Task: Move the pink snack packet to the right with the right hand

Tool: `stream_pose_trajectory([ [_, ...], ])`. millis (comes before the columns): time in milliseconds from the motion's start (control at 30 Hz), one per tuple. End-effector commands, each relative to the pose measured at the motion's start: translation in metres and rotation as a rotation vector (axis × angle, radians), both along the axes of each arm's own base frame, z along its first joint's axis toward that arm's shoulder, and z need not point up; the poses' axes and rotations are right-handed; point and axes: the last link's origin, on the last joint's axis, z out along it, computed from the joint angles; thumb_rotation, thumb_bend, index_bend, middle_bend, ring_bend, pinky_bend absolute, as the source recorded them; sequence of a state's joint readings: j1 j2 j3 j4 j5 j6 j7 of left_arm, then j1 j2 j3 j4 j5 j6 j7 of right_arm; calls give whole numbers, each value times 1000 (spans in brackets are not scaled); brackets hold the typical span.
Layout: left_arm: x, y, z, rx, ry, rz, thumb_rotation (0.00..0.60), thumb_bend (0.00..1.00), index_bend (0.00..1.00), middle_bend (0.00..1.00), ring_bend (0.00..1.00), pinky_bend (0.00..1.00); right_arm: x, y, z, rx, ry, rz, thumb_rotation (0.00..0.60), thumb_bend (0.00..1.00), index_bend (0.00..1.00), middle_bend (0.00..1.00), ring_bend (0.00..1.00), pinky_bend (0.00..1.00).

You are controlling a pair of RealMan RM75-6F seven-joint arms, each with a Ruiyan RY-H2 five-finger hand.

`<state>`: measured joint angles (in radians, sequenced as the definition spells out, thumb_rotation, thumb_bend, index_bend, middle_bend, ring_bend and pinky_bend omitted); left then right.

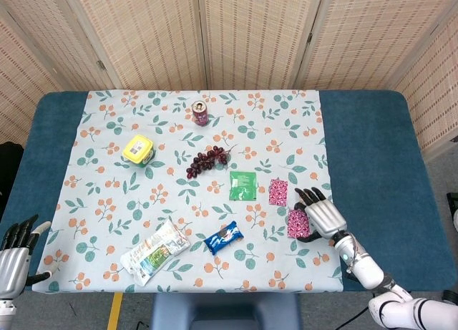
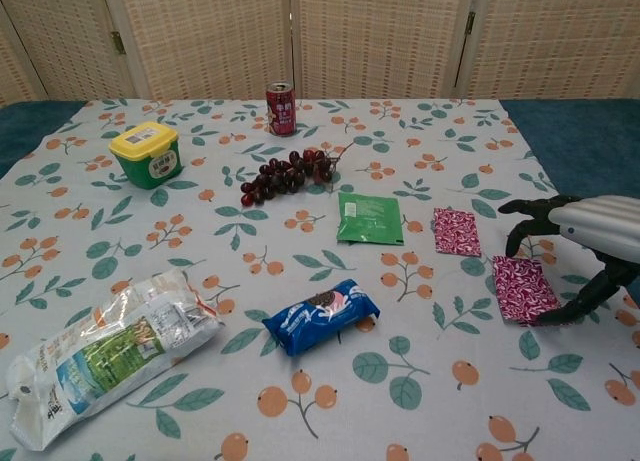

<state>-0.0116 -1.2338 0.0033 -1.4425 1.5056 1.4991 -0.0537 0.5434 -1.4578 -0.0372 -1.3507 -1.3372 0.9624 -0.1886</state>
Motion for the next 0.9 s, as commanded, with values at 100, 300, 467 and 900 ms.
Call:
stream_pose_trajectory([
  [100, 0, -1, 0, 1, 0, -1, 600, 239, 184, 69, 78, 0, -1, -1, -1, 0, -4, 3, 404, 156, 291, 50, 0, 0],
  [300, 0, -2, 0, 1, 1, 1, 600, 239, 183, 69, 78, 0, -4, -1, 1, -3, 3, 1, 405, 156, 291, 50, 0, 0],
  [467, 0, -2, 0, 1, 2, 1, 600, 239, 183, 69, 78, 0, -5, -1, 0, 0, 1, 3, 404, 157, 291, 50, 0, 0],
  [900, -1, -3, 0, 1, -1, 5, 600, 239, 184, 69, 77, 0, -8, 0, 1, -6, 22, -8, 404, 156, 247, 50, 0, 0],
])
